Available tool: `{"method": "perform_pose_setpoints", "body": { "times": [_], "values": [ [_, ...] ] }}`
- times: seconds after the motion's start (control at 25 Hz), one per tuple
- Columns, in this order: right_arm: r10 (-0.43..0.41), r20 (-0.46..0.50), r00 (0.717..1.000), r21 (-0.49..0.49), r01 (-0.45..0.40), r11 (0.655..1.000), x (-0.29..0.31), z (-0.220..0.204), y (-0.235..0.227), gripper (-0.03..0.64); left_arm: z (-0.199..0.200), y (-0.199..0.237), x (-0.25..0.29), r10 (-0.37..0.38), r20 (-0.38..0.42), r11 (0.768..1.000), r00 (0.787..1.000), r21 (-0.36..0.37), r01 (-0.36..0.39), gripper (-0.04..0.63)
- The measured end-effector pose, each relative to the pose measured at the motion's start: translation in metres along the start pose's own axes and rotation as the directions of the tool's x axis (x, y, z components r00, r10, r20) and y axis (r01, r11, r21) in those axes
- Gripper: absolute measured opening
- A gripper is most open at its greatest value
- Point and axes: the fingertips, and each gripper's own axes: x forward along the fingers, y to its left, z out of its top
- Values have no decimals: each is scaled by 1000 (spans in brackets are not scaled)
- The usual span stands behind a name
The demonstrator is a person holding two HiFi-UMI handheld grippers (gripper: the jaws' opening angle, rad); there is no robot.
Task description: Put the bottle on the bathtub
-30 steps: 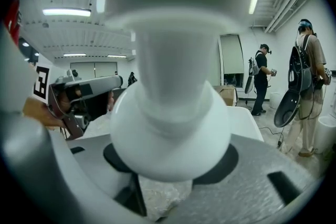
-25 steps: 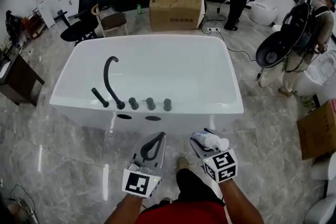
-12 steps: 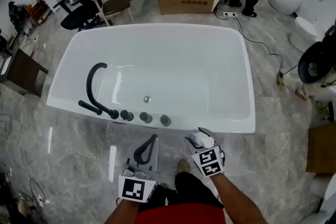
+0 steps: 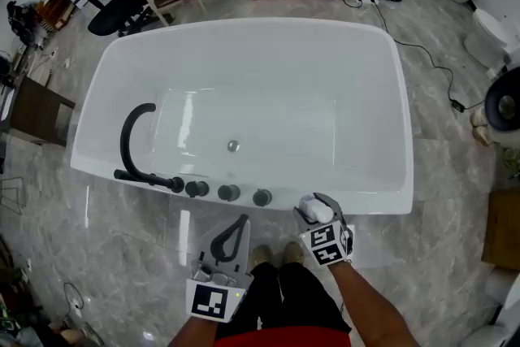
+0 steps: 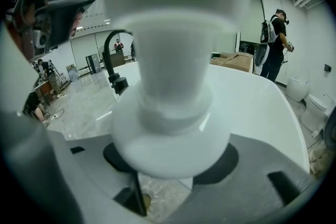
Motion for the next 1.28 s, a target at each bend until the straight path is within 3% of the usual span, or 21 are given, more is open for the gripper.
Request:
{"method": "perform_pose_setpoints", "body": {
  "times": [0.6, 0.68, 1.0, 1.12, 1.28],
  "values": [
    [-56, -60, 997, -60, 53, 997, 33, -3, -3, 260, -16, 19, 28, -67, -42, 997, 997, -25, 67, 11],
    [-55, -50, 997, -50, 53, 997, 31, -1, -3, 317, -16, 18, 28, -81, -41, 997, 996, -23, 80, 11],
    [-90, 40, 995, -4, 90, 996, -21, 19, -6, 344, -3, 9, 21, -121, -1, 992, 993, -18, 121, 11],
    [-113, 128, 985, 64, 105, 992, -60, 41, -2, 319, 11, 5, 9, -137, 32, 990, 990, -18, 138, 11],
    [-152, 253, 956, 151, 117, 982, -123, 78, 10, 239, 37, -3, -15, -163, 98, 986, 982, -11, 165, 11]
  ]
}}
